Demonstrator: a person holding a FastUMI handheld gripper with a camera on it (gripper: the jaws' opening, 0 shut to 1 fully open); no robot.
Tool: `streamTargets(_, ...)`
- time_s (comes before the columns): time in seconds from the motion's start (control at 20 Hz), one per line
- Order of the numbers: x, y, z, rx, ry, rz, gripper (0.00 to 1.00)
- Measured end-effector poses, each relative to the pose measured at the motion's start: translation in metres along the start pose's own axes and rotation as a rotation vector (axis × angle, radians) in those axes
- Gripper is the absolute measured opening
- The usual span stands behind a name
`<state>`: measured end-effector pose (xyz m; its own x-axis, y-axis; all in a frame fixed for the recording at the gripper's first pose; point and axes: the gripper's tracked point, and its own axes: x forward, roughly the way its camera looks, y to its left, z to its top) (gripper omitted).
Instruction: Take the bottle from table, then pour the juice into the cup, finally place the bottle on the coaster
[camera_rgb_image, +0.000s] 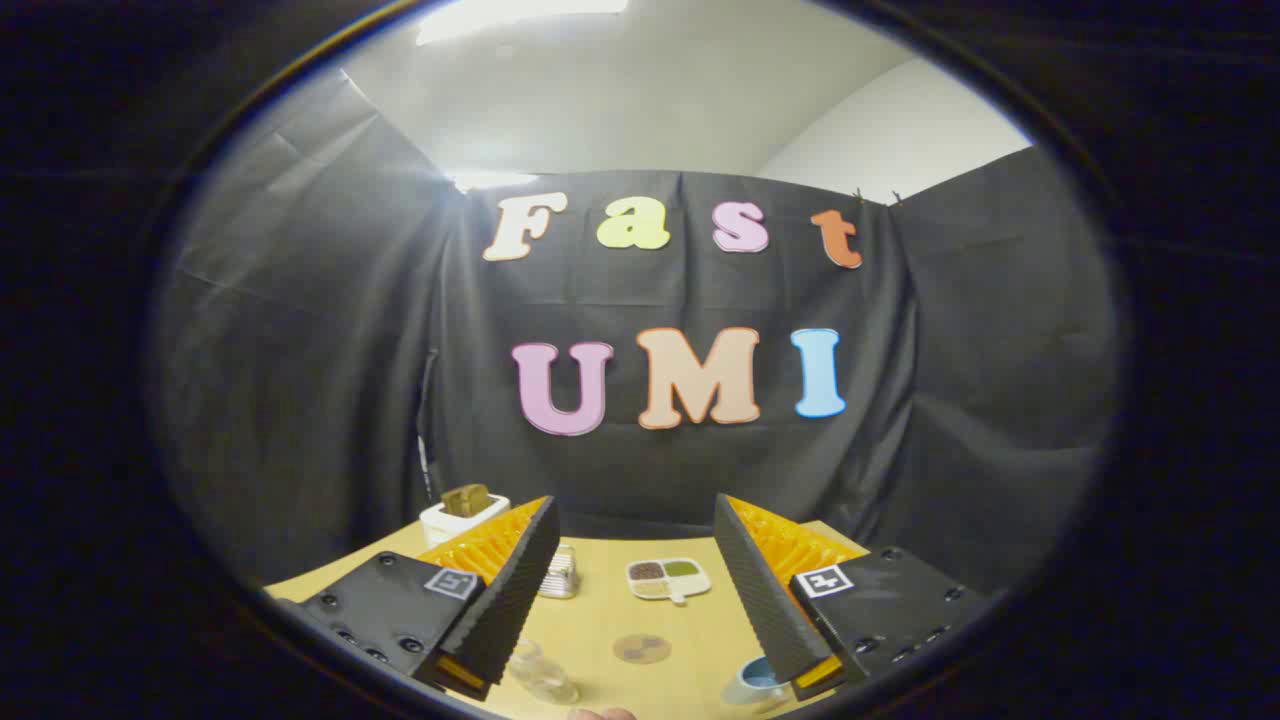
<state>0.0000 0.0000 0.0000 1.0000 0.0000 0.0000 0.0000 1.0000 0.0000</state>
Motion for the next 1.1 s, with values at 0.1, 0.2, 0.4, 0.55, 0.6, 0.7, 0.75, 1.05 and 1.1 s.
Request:
streamTargets(0.1, 0.004, 0.019, -0.003, 0.025, -0.006, 0.015, 0.99)
streamTargets(0.2, 0.008, 0.029, -0.006, 0.032, -0.002, 0.011, 0.99)
streamTargets(0.4, 0.013, 0.045, -0.014, 0.026, 0.019, 0.005, 0.99)
streamTargets(0.55, 0.014, 0.049, -0.022, 0.032, 0.033, -0.005, 0.99)
streamTargets(0.6, 0.014, 0.05, -0.024, 0.038, 0.037, -0.01, 0.99)
streamTargets(0.7, 0.016, 0.05, -0.027, 0.048, 0.04, -0.023, 0.99)
streamTargets(0.75, 0.016, 0.049, -0.031, 0.053, 0.042, -0.029, 0.99)
streamTargets(1.05, 0.017, 0.055, -0.074, 0.074, 0.11, -0.036, 0.99)
streamTargets(1.1, 0.018, 0.056, -0.084, 0.073, 0.129, -0.035, 0.99)
